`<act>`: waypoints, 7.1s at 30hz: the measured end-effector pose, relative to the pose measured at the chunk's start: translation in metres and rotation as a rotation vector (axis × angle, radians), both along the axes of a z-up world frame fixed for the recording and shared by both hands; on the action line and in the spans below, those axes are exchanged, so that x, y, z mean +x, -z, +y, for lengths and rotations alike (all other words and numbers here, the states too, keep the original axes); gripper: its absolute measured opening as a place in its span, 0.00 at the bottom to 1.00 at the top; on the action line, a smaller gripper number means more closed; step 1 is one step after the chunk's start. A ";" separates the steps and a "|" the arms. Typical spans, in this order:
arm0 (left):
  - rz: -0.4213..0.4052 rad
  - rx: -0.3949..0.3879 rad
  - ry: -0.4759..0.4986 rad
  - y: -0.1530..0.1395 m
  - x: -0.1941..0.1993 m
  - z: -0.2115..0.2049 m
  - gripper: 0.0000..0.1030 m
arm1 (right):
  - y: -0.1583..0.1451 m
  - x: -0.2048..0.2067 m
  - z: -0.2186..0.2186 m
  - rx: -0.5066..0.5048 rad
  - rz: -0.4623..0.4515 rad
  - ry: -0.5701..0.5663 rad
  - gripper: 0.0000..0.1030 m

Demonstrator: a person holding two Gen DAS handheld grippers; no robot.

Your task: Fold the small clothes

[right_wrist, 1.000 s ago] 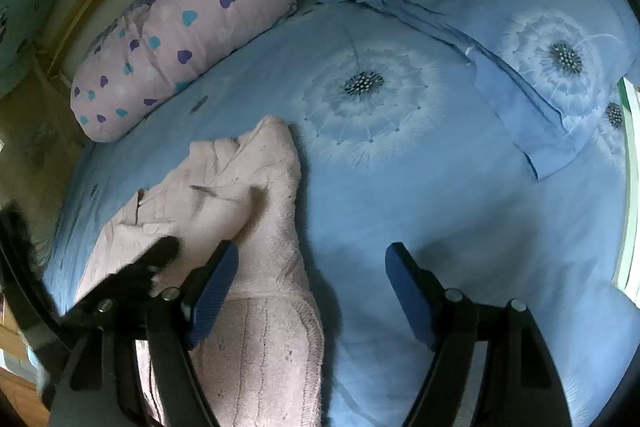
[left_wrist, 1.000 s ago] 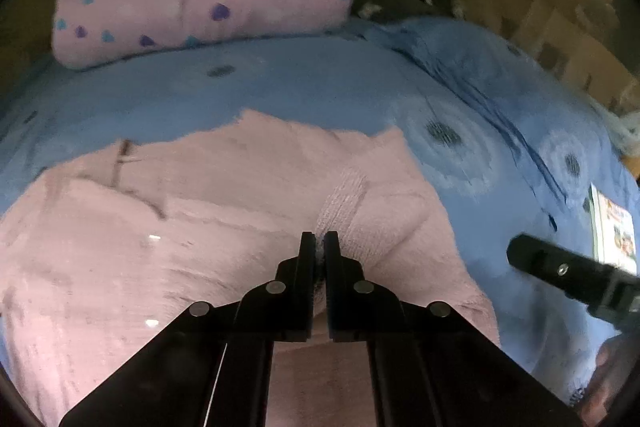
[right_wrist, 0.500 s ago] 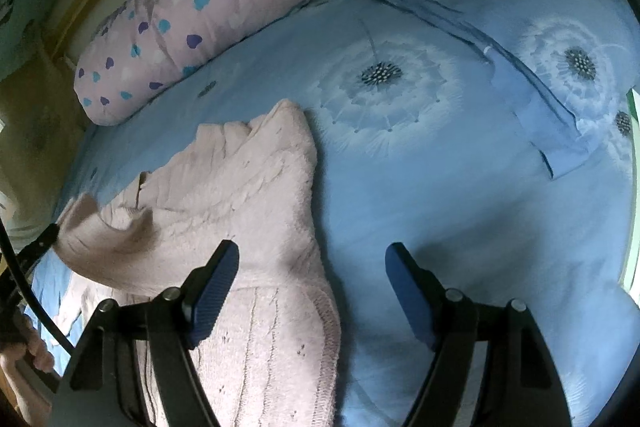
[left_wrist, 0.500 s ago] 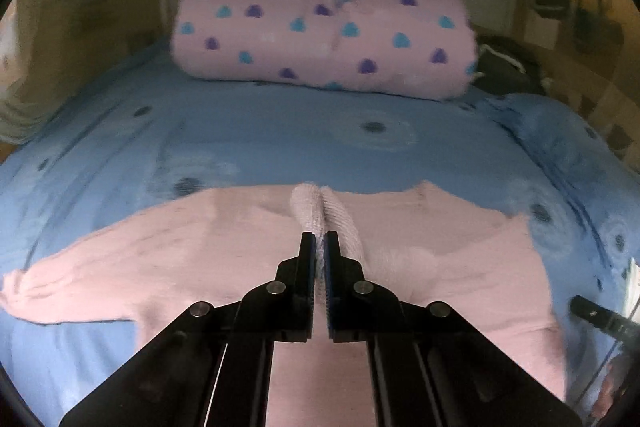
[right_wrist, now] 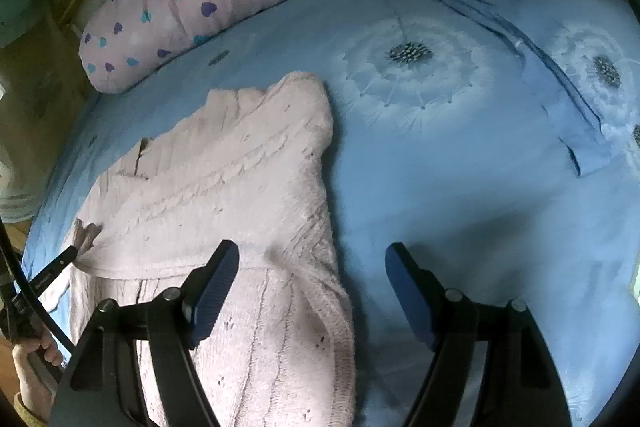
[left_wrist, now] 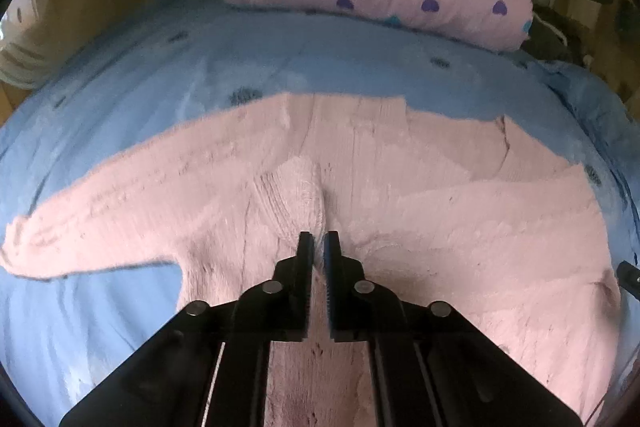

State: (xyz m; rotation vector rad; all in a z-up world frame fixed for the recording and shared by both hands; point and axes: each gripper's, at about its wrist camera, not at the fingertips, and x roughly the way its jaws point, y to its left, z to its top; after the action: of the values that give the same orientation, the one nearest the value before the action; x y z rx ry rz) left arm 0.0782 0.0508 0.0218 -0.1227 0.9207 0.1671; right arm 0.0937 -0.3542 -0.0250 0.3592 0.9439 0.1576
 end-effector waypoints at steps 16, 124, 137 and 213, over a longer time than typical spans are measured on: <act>-0.043 0.050 0.016 -0.042 -0.028 0.036 0.30 | 0.003 -0.004 0.025 -0.055 -0.035 -0.047 0.78; 0.188 0.061 -0.009 0.015 -0.091 0.168 0.48 | 0.001 -0.070 0.057 -0.086 -0.049 -0.108 0.60; 0.131 0.146 -0.119 0.042 -0.057 0.180 0.51 | 0.014 -0.060 0.054 -0.067 -0.023 -0.081 0.60; 0.112 0.172 -0.226 0.038 -0.075 0.245 0.28 | 0.015 -0.059 0.082 -0.079 -0.064 -0.163 0.60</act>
State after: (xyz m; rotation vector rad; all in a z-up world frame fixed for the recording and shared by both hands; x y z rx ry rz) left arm 0.0033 0.2960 -0.0163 -0.0581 0.9989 0.4656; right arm 0.0345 -0.2718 -0.0399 0.2027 0.9128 0.2781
